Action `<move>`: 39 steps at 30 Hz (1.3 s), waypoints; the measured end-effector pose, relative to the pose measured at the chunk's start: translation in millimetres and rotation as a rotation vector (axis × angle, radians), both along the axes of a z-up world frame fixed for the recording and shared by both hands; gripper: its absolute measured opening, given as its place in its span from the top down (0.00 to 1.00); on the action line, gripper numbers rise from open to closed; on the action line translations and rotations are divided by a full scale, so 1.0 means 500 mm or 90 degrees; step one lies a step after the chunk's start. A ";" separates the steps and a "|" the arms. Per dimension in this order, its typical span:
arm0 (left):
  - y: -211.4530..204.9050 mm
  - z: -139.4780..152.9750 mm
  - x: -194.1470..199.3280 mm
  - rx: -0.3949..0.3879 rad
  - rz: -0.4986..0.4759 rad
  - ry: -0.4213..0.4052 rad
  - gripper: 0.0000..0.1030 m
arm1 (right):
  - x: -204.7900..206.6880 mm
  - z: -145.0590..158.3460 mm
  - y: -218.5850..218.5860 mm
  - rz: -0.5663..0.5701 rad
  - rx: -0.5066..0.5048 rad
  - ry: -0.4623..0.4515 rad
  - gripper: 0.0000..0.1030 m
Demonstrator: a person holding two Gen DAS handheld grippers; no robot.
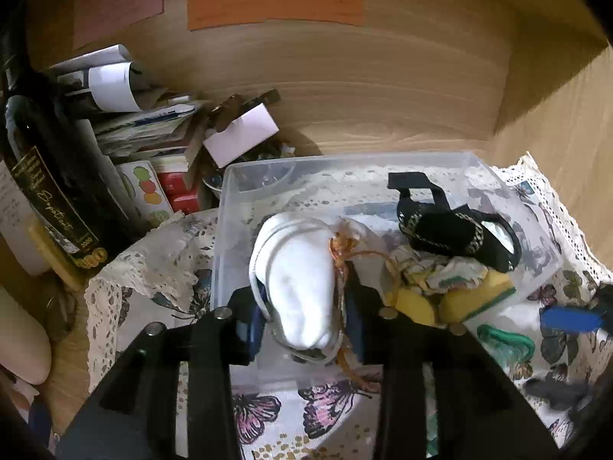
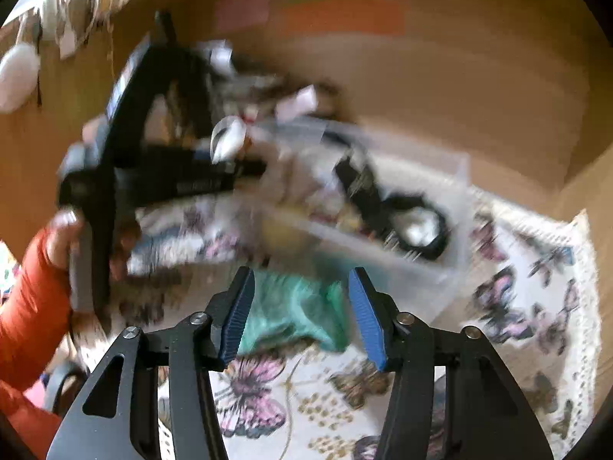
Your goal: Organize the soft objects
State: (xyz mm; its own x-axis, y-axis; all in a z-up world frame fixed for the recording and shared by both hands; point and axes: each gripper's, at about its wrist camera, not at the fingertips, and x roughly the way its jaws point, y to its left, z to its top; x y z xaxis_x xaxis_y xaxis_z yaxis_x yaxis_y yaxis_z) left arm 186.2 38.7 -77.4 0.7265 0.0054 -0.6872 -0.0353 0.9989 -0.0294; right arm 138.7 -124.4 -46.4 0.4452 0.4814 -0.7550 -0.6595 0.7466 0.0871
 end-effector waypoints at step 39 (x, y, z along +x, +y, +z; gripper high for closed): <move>0.000 0.140 -0.201 0.005 -0.002 -0.159 0.00 | 0.093 0.021 0.062 -0.082 -0.018 -0.107 0.85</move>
